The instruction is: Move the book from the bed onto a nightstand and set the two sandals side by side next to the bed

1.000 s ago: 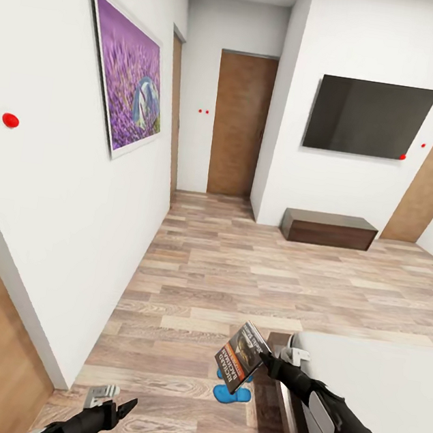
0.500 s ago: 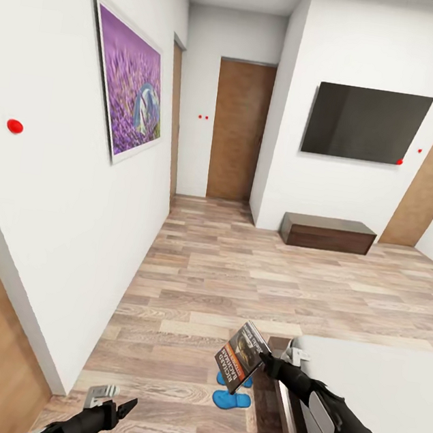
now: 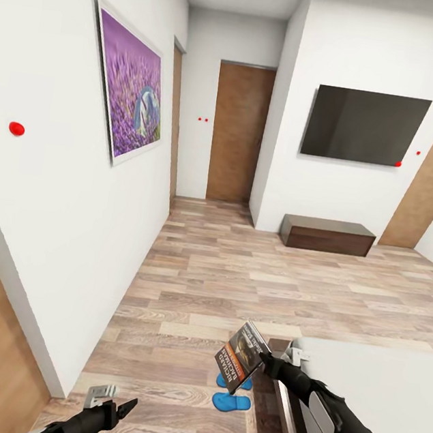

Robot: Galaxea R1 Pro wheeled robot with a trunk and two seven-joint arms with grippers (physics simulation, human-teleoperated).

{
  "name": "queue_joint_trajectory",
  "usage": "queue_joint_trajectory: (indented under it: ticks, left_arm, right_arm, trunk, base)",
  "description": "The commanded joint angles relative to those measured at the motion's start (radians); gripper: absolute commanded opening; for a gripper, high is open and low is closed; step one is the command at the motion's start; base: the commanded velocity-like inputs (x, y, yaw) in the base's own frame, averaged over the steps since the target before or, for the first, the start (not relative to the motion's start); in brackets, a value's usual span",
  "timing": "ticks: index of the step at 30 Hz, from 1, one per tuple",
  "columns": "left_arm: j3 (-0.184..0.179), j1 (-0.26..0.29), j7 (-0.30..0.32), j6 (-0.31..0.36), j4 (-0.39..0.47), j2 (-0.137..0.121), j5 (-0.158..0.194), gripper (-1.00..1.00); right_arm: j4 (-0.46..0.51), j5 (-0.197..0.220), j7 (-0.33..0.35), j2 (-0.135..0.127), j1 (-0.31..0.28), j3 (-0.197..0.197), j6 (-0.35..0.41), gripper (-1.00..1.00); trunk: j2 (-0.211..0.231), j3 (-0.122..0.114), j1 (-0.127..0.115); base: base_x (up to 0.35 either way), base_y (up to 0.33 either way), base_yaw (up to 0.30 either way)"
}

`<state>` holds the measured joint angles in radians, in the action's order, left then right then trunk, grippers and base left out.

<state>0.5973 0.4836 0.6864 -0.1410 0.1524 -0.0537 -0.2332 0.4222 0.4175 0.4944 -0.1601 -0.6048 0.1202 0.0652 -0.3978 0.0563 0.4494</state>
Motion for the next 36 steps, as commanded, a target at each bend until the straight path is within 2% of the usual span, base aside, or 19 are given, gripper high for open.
queue_joint_trajectory:
  ticks: [1, 36]
  left_arm:
    - [0.007, 0.001, 0.002, -0.006, -0.001, 0.000, -0.011, 1.00]
    - [0.009, 0.001, 0.002, -0.006, -0.001, -0.001, -0.011, 1.00]
  right_arm:
    - [0.001, 0.010, 0.001, -0.001, -0.001, 0.004, 0.007, -1.00]
    - [-0.001, 0.012, 0.003, 0.000, -0.001, 0.004, 0.011, -1.00]
  trunk:
    - [-0.002, 0.002, 0.001]
    - [-0.002, 0.001, 0.001]
  base:
    - [0.000, 0.000, 0.000]
    - [0.000, 0.000, 0.000]
